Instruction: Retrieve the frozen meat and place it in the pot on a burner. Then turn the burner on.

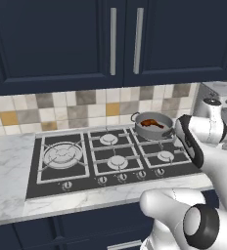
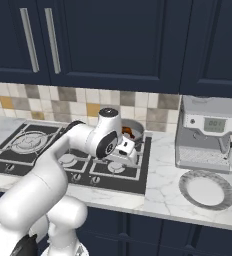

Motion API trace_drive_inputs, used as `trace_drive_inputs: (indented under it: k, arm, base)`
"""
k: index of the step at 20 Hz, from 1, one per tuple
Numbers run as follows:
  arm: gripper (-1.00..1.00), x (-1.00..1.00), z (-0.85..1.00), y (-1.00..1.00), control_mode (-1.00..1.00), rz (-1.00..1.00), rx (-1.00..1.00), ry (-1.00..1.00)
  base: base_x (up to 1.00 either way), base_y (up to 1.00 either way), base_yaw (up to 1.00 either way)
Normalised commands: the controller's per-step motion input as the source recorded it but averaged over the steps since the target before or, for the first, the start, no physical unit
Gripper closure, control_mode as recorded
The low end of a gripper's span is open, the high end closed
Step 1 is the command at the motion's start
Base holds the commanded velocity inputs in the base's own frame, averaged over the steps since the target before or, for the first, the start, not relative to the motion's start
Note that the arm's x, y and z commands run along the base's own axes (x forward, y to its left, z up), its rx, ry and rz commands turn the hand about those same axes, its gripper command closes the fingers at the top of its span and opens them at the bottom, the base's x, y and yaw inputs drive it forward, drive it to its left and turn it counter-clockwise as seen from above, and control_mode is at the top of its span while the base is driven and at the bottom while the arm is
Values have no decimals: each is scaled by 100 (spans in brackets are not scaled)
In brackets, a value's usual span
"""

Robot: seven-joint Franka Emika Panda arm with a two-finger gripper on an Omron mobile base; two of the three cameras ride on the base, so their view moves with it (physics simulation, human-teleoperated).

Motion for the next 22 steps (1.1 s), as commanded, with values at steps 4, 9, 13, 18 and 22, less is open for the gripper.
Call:
trace_drive_inputs:
  k: [4, 9, 13, 18, 22]
  arm:
    - [-100, 1, 0, 11, -100, -5, -1, 0]
    - [-100, 0, -1, 37, -100, -1, 0, 1]
    - [-100, 0, -4, 54, -100, 0, 0, 3]
    - [-100, 0, 0, 47, -100, -3, 0, 0]
    - [-100, 0, 0, 43, -100, 0, 0, 0]
  base:
    - [0, 0, 0]
    - [0, 0, 0]
    - [0, 0, 0]
    - [0, 0, 0]
    - [0, 0, 0]
